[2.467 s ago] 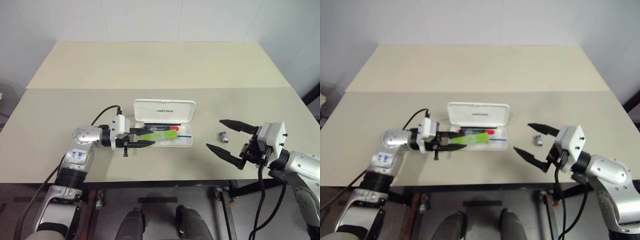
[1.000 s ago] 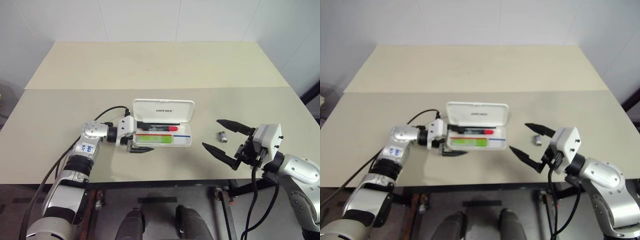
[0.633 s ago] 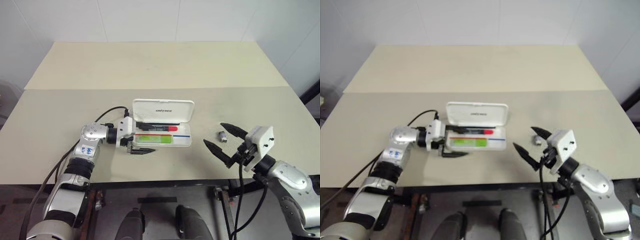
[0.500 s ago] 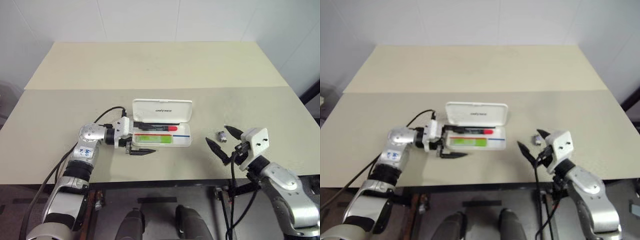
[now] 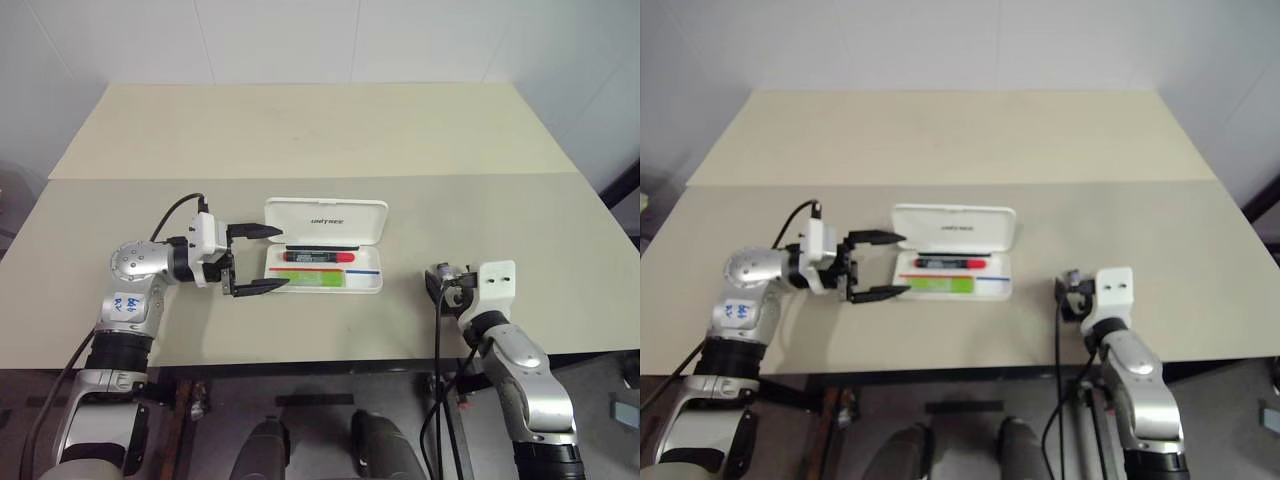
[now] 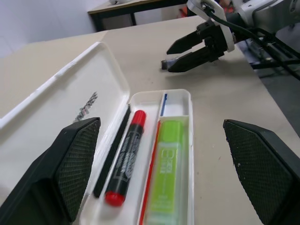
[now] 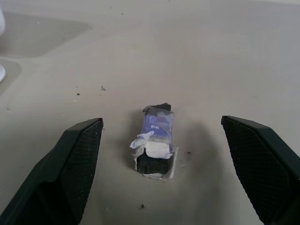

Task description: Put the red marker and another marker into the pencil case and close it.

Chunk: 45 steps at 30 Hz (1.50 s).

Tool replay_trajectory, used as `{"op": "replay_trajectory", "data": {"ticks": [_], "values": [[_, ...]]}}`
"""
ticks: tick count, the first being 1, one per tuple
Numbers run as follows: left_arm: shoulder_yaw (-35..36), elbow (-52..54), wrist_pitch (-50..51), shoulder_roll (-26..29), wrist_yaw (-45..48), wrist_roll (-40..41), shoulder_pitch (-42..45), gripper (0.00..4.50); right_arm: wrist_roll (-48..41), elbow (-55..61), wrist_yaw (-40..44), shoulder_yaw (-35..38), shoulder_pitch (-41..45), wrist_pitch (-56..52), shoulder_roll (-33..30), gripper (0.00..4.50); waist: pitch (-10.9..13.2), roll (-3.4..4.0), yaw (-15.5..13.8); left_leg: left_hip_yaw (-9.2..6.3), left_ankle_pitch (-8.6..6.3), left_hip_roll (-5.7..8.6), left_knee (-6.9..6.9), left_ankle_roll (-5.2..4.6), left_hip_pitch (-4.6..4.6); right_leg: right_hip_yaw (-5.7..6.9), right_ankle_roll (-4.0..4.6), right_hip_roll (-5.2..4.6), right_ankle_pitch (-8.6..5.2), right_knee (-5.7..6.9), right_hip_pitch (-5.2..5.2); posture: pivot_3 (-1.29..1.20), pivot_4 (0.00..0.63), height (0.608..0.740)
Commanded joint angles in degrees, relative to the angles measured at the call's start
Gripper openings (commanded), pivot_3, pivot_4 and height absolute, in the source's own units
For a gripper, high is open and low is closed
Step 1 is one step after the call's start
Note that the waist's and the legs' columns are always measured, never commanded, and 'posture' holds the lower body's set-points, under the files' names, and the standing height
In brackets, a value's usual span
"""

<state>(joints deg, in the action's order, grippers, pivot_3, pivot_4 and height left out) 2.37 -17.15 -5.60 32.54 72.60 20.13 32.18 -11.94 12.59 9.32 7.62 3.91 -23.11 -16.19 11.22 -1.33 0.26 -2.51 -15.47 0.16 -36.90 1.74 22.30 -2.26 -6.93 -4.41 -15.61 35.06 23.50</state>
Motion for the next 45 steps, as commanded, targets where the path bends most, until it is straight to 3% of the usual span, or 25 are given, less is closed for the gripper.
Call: {"op": "replay_trajectory", "data": {"ticks": [1,4,13,17,23,28,36,45], "values": [[2.54,3.19,0.74,1.8,-0.98,1.75,-0.42,4.48,0.5,-1.62,0.02,0.05,1.44,-0.15,0.34,4.27,0.0,0.0,0.01,0.0,0.0,0.0,0.0,0.0,0.0,0.0,0.0,0.0,0.0,0.0,0.0,0.0,0.15,0.74],[3.2,3.84,1.13,2.6,-1.25,2.01,-0.64,4.5,0.55,-3.29,0.44,-0.45,2.01,0.08,0.52,3.65,0.0,0.0,0.06,0.01,0.0,0.0,-0.02,0.0,-0.02,-0.01,0.0,0.0,0.0,0.01,-0.02,0.0,0.15,0.74],[3.59,6.19,1.89,3.85,-1.18,2.47,-2.9,4.5,1.28,-3.49,1.44,-2.33,3.51,-0.46,0.34,0.47,0.0,0.0,0.13,0.02,0.03,-0.01,-0.09,0.0,-0.07,-0.03,0.03,0.0,0.02,0.03,-0.08,0.0,0.15,0.74],[3.37,6.93,2.26,3.87,-1.33,2.57,-3.48,4.5,1.1,-2.9,3.0,-2.63,4.16,-0.5,-0.24,0.41,0.0,0.0,0.12,0.02,0.04,-0.02,-0.08,0.0,-0.07,-0.02,0.05,0.0,0.03,0.03,-0.07,0.0,0.15,0.74],[2.62,7.16,2.75,3.36,-1.17,2.59,-3.51,4.5,-2.96,-2.73,21.91,-5.37,7.77,6.25,-8.02,0.41,0.02,0.02,0.48,0.07,0.04,-0.02,0.0,0.0,-0.05,-0.04,0.03,0.02,0.03,0.0,-0.01,0.0,0.15,0.74],[1.74,5.98,2.54,2.37,-0.89,2.29,-3.5,4.5,-4.19,-8.07,40.91,-11.01,16.15,10.72,-15.71,0.41,0.04,0.04,0.9,0.06,0.03,-0.02,0.0,-0.01,-0.03,0.0,-0.01,0.04,0.02,-0.03,-0.02,0.0,0.15,0.74],[0.37,5.22,2.43,0.88,-0.88,1.76,-2.43,4.5,-3.14,-19.12,53.7,-17.89,26.56,15.83,-13.24,0.41,0.04,0.04,1.33,0.02,0.03,-0.03,0.0,0.01,-0.02,0.01,-0.01,0.05,0.02,0.0,-0.01,0.0,0.15,0.74],[0.21,7.28,3.15,1.1,-1.71,2.19,-3.76,4.5,0.01,-30.05,57.05,-19.88,32.17,21.01,-9.52,0.41,0.04,0.05,1.28,0.0,0.01,-0.02,0.01,0.04,-0.01,0.02,-0.01,0.02,0.02,0.0,0.02,0.0,0.15,0.74]]}}
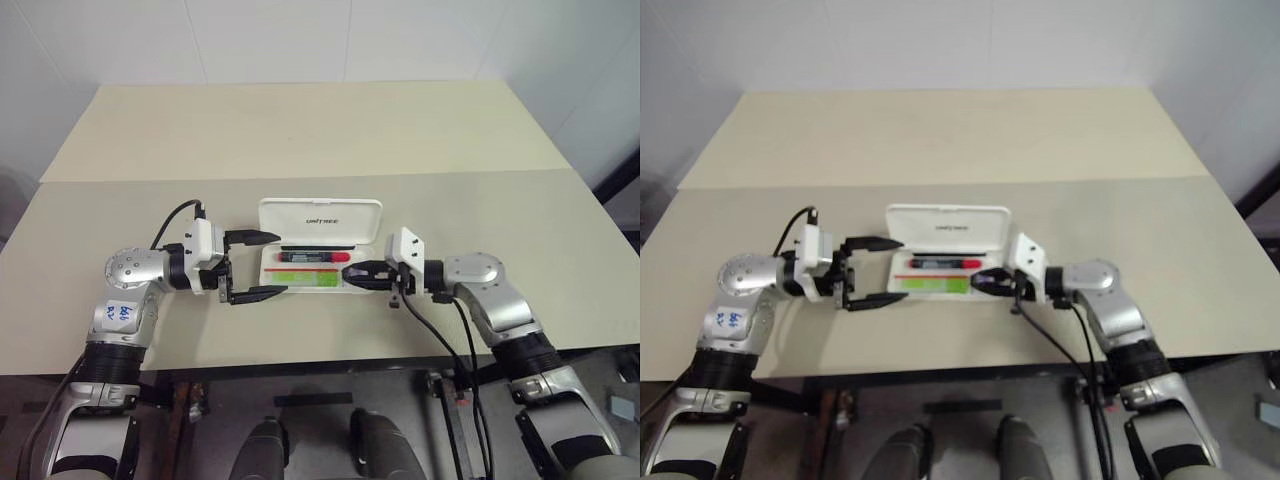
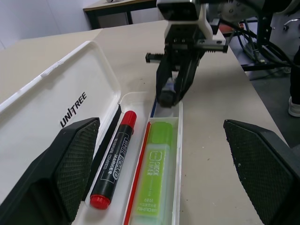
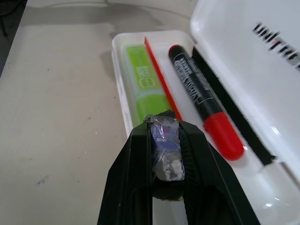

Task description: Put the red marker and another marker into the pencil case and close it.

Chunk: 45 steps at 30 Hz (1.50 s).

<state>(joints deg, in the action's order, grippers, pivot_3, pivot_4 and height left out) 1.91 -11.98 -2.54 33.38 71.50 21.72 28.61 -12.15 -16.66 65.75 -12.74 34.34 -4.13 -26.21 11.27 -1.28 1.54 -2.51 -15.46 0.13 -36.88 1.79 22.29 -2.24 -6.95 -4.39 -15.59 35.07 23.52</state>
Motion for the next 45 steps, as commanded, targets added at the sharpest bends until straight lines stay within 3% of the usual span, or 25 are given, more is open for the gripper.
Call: {"op": "replay_trajectory", "data": {"ticks": [1,13,25,26,36,41,45], "values": [[0.67,2.27,0.15,0.29,-0.7,0.64,-0.31,4.5,0.22,-1.16,0.95,0.52,1.88,2.18,0.62,0.41,0.0,0.01,0.01,0.0,0.0,0.0,0.0,0.0,0.0,0.0,0.0,-0.01,0.0,0.0,0.01,0.0,0.15,0.74],[1.0,4.4,0.82,0.76,-2.28,0.94,-1.99,4.5,0.23,-9.81,5.82,2.79,6.17,6.51,-1.79,0.41,0.01,0.01,0.05,0.0,0.0,0.0,0.01,0.02,0.0,-0.01,0.0,-0.01,0.0,0.01,0.02,0.0,0.15,0.74],[1.18,4.66,0.85,0.87,-2.72,0.94,-2.09,4.5,0.48,-10.63,6.6,2.05,6.43,6.3,0.71,0.41,0.01,0.02,0.05,0.01,0.0,0.0,0.02,0.03,0.0,-0.01,0.01,-0.02,0.0,0.01,0.04,0.0,0.15,0.74],[1.21,4.68,0.9,0.89,-2.77,0.96,-2.13,4.5,0.62,-10.85,6.68,2.01,6.39,6.31,0.78,1.13,0.01,0.02,0.05,0.01,0.0,0.0,0.02,0.03,0.0,-0.01,0.01,-0.02,0.0,0.01,0.04,0.0,0.15,0.74],[1.27,5.1,1.18,1.13,-3.01,1.09,-2.43,4.5,2.34,-14.7,4.59,3.58,7.7,10.74,0.93,4.45,0.02,0.03,0.09,0.02,0.0,0.0,0.02,0.04,0.0,-0.01,0.01,-0.03,0.0,0.01,0.04,0.0,0.15,0.74],[1.26,4.93,1.2,1.07,-3.14,1.05,-2.26,4.5,0.06,-10.23,5.35,4.93,7.31,8.91,-0.04,4.45,0.03,0.06,0.07,0.02,0.0,0.0,0.04,0.04,0.0,-0.01,0.01,-0.02,0.0,0.01,0.05,0.0,0.15,0.74],[1.08,4.54,3.12,2.18,-2.75,0.98,-2.8,4.5,-5.74,2.74,7.07,8.3,1.2,3.9,-3.98,4.45,0.07,0.11,-0.23,-0.01,-0.01,0.0,0.07,0.05,0.04,0.01,0.0,-0.04,-0.01,-0.03,0.07,0.0,0.15,0.74]]}}
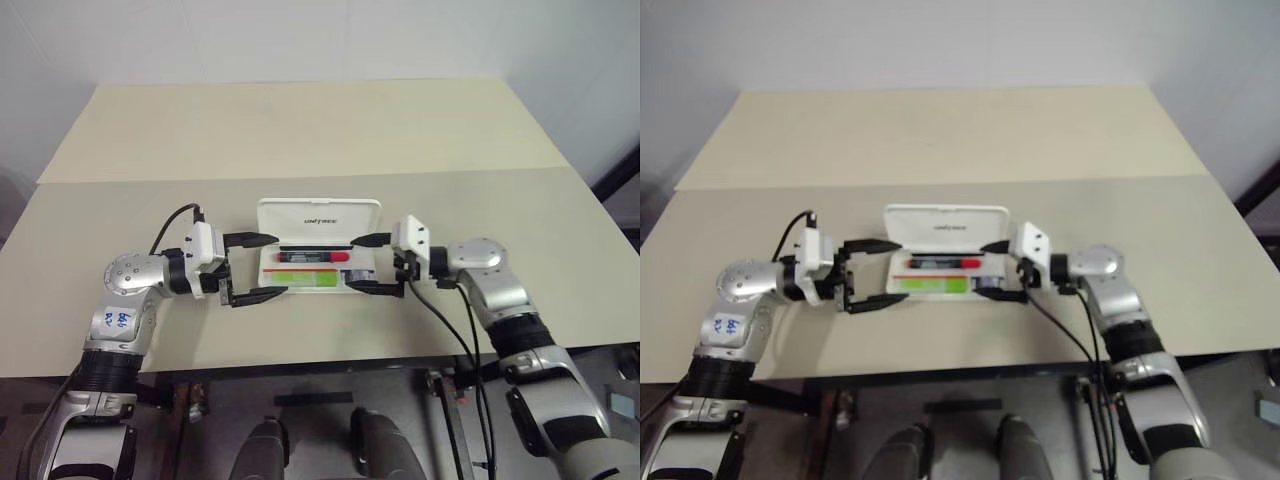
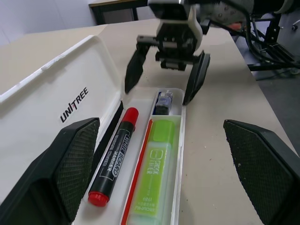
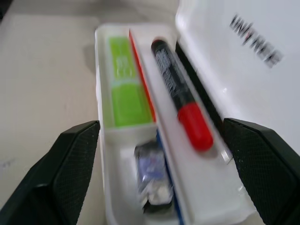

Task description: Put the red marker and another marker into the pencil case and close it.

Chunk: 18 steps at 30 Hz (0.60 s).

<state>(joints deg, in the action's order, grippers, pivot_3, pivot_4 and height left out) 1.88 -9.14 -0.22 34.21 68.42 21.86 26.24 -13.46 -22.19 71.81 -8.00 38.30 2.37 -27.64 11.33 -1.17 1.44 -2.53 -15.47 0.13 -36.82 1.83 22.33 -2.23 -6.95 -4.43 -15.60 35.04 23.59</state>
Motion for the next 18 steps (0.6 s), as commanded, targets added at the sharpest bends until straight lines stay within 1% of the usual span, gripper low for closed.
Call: {"op": "replay_trajectory", "data": {"ticks": [1,5,8,12,13,18], "values": [[1.33,1.55,0.74,1.64,0.54,0.92,-0.74,4.5,-5.53,11.02,0.84,4.42,-4.35,-3.86,-3.55,4.45,0.0,0.0,-0.21,-0.04,0.0,0.0,0.02,0.0,0.02,0.03,0.0,0.0,0.0,-0.04,0.0,0.0,0.15,0.74],[3.2,-0.5,0.82,3.07,1.5,2.05,-1.46,4.5,-10.15,20.9,-1.25,10.44,-11.49,-7.84,-8.07,4.45,0.0,0.01,-0.24,-0.01,-0.02,0.01,0.06,0.01,0.03,0.01,0.0,-0.03,-0.01,-0.1,-0.01,0.0,0.15,0.74],[4.66,-2.51,0.62,3.51,2.2,2.91,-1.62,3.89,-12.51,25.46,-2.03,13.23,-15.5,-10.11,-10.4,4.5,0.01,0.01,-0.14,-0.01,-0.02,-0.01,0.06,0.01,0.02,0.01,0.01,-0.02,-0.02,-0.08,-0.01,0.0,0.15,0.74],[6.24,-4.73,-0.65,3.56,2.68,3.03,-1.76,2.6,-12.86,27.86,-3.21,15.68,-18.65,-11.07,-12.82,4.5,0.01,0.01,0.17,0.05,-0.01,-0.03,0.03,0.01,-0.05,-0.03,0.02,0.0,-0.02,-0.04,-0.04,0.0,0.15,0.74],[6.59,-4.93,-0.94,3.39,2.36,2.92,-1.82,2.17,-12.67,28.07,-3.35,16.09,-19.11,-10.79,-13.26,4.5,0.01,0.01,0.14,0.07,-0.01,-0.03,0.04,0.01,-0.09,-0.04,0.03,0.0,-0.02,-0.03,-0.05,0.0,0.15,0.74],[7.43,-6.67,-2.89,3.58,0.7,1.17,-2.13,0.43,-12.24,28.21,-4.36,17.11,-20.02,-9.91,-13.81,4.5,0.01,0.01,0.03,0.07,-0.01,-0.02,0.04,0.01,-0.07,-0.04,0.03,-0.01,-0.02,-0.05,-0.04,0.0,0.15,0.74]]}}
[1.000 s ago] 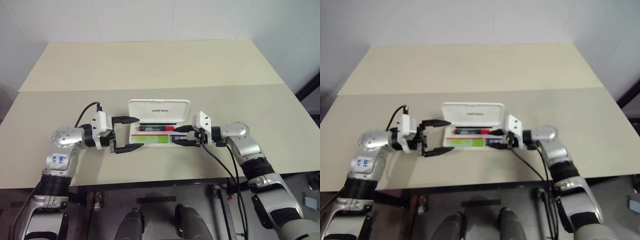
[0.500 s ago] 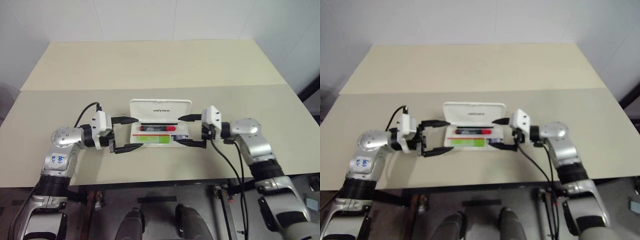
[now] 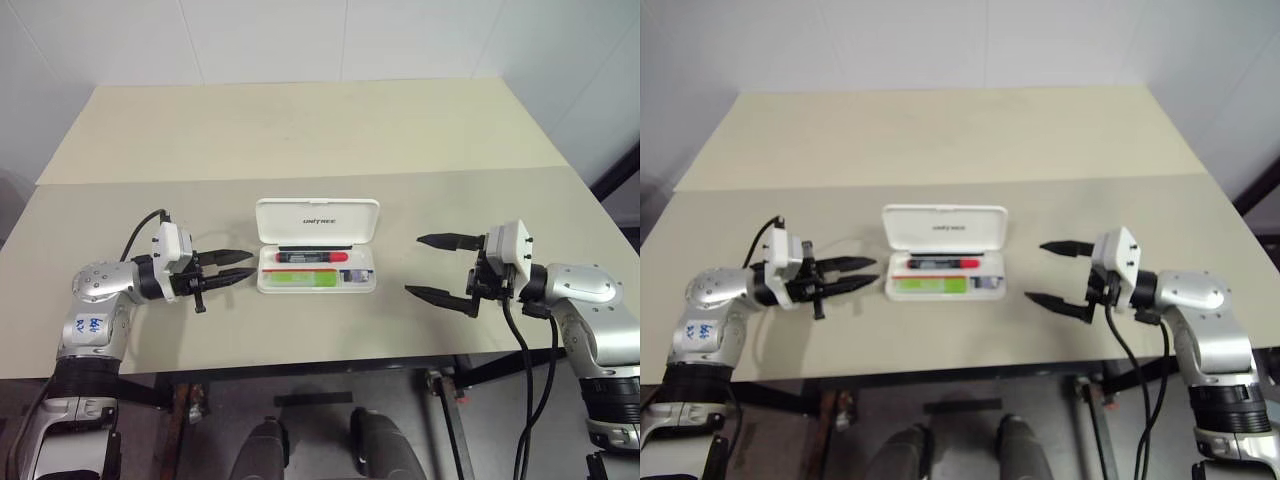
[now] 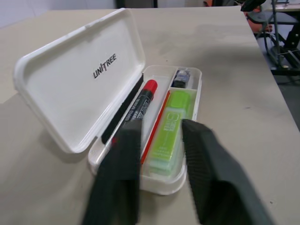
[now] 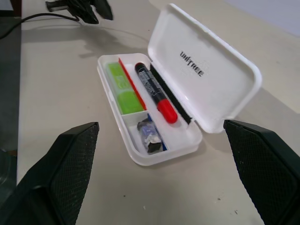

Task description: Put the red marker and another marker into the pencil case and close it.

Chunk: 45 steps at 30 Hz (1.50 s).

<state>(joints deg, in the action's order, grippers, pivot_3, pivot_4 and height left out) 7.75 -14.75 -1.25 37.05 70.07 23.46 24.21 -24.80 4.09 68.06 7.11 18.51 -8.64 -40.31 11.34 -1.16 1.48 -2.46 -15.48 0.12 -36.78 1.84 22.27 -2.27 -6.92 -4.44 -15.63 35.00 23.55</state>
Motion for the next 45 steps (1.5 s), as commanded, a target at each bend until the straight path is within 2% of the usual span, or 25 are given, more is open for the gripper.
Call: {"op": "replay_trajectory", "data": {"ticks": [1,3,8,14,24,30,36,45], "values": [[2.08,-1.66,-2.22,0.76,-1.66,-0.57,0.04,0.11,-0.97,2.0,-0.75,2.09,-0.27,1.11,-1.07,4.5,0.0,0.0,-0.01,0.0,0.0,0.0,0.0,0.0,0.0,0.0,0.0,-0.01,0.0,0.0,0.0,0.0,0.15,0.74],[2.62,-2.38,-2.6,0.72,-2.45,-0.5,0.24,0.05,-1.08,2.07,-0.93,2.15,-0.34,1.16,-1.01,4.5,0.0,0.0,-0.02,0.0,0.0,0.0,0.0,0.0,0.0,0.0,0.0,0.0,0.0,0.0,0.0,0.0,0.15,0.74],[6.48,-7.11,-2.23,-1.44,-15.82,-2.29,2.21,0.05,-0.72,2.77,-2.36,1.74,-0.73,1.52,-0.32,4.5,0.0,0.0,-0.06,-0.03,0.0,-0.01,0.0,0.0,0.0,0.02,-0.01,0.0,0.0,0.0,0.0,0.0,0.15,0.74],[4.17,-6.84,1.35,-6.45,-27.4,-6.23,3.63,0.05,-0.96,3.75,-3.96,1.74,-1.88,1.93,-0.11,4.5,0.0,-0.01,-0.78,-0.03,0.0,0.05,-0.04,0.0,0.03,0.02,-0.07,-0.04,0.03,0.0,-0.01,0.0,0.15,0.74],[0.39,-17.71,1.71,-11.07,-32.48,-10.67,15.14,0.05,-1.22,6.89,-7.25,1.56,-3.9,0.93,0.44,4.5,0.02,-0.03,-1.48,-0.03,0.02,0.1,-0.21,0.01,0.04,0.03,-0.12,0.0,0.07,0.06,-0.08,0.0,0.15,0.74],[-0.03,-23.85,-1.95,-13.54,-29.33,-9.92,22.0,0.05,-1.57,8.85,-9.15,1.15,-5.14,-0.1,1.13,4.5,0.03,-0.05,-1.38,-0.02,0.01,0.1,-0.19,0.0,0.07,0.04,-0.14,0.02,0.07,0.02,-0.06,0.0,0.15,0.74],[-0.16,-21.66,-6.07,-16.17,-18.91,-6.46,21.33,0.05,-1.54,10.11,-10.44,0.68,-6.36,-0.43,1.89,4.5,0.03,-0.06,-1.41,0.0,0.01,0.1,-0.19,0.0,0.08,0.05,-0.14,0.03,0.06,0.01,-0.06,0.0,0.15,0.74],[-4.01,-20.73,-11.41,-12.95,-6.09,-8.6,18.44,0.05,-1.32,11.15,-12.13,0.31,-7.39,-0.64,2.93,4.5,0.03,-0.06,-1.4,-0.01,0.01,0.1,-0.21,0.0,0.07,0.04,-0.14,0.03,0.06,0.01,-0.07,0.0,0.15,0.74]]}}
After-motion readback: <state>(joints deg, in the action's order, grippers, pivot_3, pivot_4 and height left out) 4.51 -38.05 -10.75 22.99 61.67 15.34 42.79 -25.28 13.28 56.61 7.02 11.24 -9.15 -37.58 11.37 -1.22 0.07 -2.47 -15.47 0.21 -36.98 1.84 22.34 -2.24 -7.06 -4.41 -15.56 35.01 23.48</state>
